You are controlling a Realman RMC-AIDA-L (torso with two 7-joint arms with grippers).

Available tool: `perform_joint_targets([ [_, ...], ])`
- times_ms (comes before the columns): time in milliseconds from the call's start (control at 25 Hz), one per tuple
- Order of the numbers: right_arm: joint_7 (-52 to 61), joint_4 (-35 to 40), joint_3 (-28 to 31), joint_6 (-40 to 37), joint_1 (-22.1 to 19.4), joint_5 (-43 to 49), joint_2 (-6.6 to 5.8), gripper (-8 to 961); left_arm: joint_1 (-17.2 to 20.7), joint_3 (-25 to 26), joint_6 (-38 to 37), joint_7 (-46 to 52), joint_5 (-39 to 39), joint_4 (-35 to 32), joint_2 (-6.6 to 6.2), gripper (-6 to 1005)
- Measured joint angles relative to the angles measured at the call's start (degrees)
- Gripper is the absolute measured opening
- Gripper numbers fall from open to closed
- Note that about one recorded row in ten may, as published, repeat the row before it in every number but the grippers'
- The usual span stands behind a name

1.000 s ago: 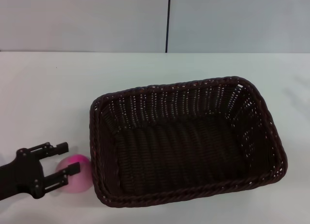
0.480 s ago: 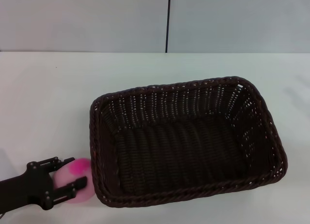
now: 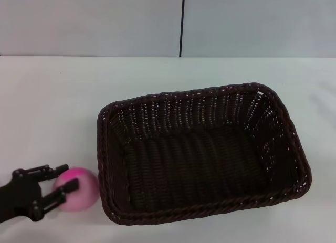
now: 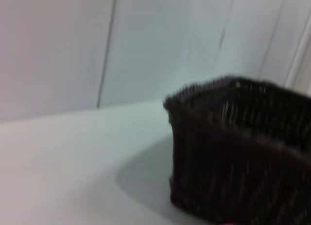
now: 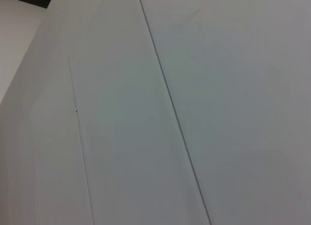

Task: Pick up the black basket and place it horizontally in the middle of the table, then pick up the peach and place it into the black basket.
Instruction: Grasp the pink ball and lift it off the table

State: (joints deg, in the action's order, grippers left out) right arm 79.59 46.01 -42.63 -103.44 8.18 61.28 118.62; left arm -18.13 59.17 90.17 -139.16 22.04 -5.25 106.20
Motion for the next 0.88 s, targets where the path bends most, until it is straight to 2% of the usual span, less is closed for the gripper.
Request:
perform_joint_targets([
  [160,-0.7,-0.8,0.1,0.0,0.0,0.0,-0.02,558,0.5,1.7,2.0,0.0,-0.1,0.0,-0.51,431],
  [200,-0.7,-1.3,0.1,0.0,0.0,0.0,-0.11,558,1.2,4.1,4.6,0.0,-0.1,0.0,-1.27,406],
  [320,-0.7,-1.5,0.1,0.0,0.0,0.0,-0.17,558,2.1,8.3,7.9,0.1,-0.1,0.0,-2.21,333],
  [440,-0.7,-1.5,0.1,0.0,0.0,0.0,-0.17,558,2.3,10.3,9.5,0.1,-0.2,0.1,-2.39,142],
  [640,-0.8,-1.5,0.2,0.0,0.0,0.3,-0.17,558,2.0,10.7,9.7,-0.1,0.1,0.5,-2.62,-2],
  [800,-0.8,-1.5,0.2,0.0,0.0,0.3,-0.16,558,1.5,9.6,8.5,0.6,1.0,0.1,-2.96,10],
  [880,-0.8,-1.5,0.2,0.0,0.0,0.4,-0.15,558,1.8,9.2,8.2,3.1,0.9,-0.1,-3.7,16],
])
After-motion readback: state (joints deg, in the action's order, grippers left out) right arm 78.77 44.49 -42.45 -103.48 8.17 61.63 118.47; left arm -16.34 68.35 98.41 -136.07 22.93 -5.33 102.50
